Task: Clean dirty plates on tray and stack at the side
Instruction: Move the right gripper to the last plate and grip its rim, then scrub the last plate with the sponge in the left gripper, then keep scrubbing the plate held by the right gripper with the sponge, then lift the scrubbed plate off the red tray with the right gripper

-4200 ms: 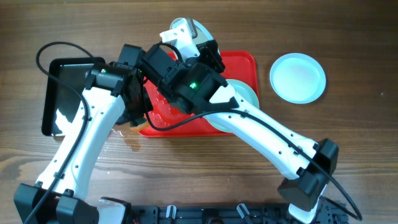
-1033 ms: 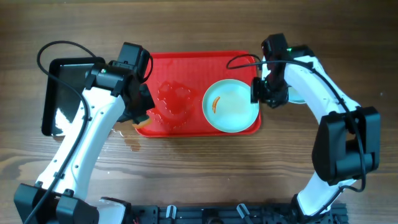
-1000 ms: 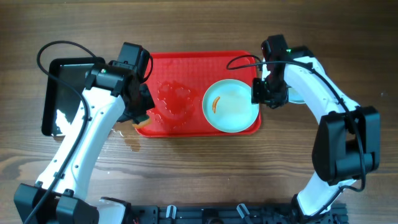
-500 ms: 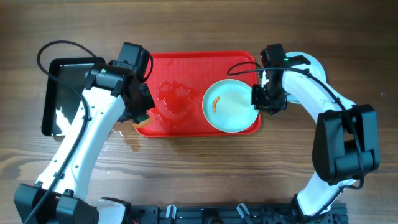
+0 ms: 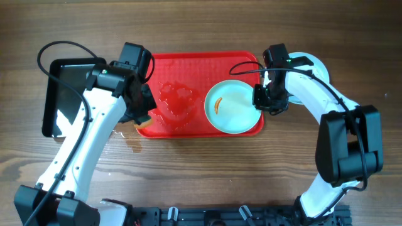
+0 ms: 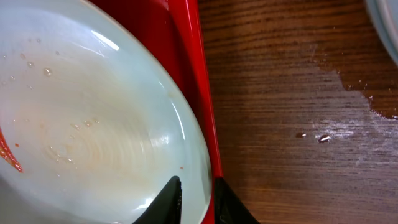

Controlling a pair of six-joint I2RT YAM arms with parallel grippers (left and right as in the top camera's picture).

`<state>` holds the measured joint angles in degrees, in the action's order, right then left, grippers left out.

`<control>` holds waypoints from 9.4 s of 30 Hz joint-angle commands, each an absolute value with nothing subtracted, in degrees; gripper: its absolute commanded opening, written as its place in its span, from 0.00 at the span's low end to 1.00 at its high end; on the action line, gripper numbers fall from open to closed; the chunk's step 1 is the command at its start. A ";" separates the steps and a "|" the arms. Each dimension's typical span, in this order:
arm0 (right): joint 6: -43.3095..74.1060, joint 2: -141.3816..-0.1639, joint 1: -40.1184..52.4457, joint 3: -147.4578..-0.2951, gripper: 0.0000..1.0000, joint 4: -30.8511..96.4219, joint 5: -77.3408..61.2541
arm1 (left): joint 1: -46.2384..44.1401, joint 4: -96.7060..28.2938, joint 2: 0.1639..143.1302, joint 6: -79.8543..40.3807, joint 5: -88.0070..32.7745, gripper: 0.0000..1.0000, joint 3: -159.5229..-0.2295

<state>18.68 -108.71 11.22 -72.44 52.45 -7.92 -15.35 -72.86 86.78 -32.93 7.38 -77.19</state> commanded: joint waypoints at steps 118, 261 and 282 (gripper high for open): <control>20.69 -116.20 27.73 -79.88 0.04 36.62 -12.64 | -21.65 -35.94 98.50 -28.75 -4.93 0.04 -64.77; 14.52 -107.70 47.70 -105.84 0.04 71.44 68.42 | -18.72 -55.05 87.92 -30.89 8.36 0.04 -66.19; 19.99 -107.68 39.51 -105.65 0.04 71.64 50.24 | -18.72 -55.22 87.92 -30.89 8.36 0.04 -66.19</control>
<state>16.27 -108.01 45.54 -105.14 71.59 59.35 -19.09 -55.11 87.48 -31.14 9.04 -66.78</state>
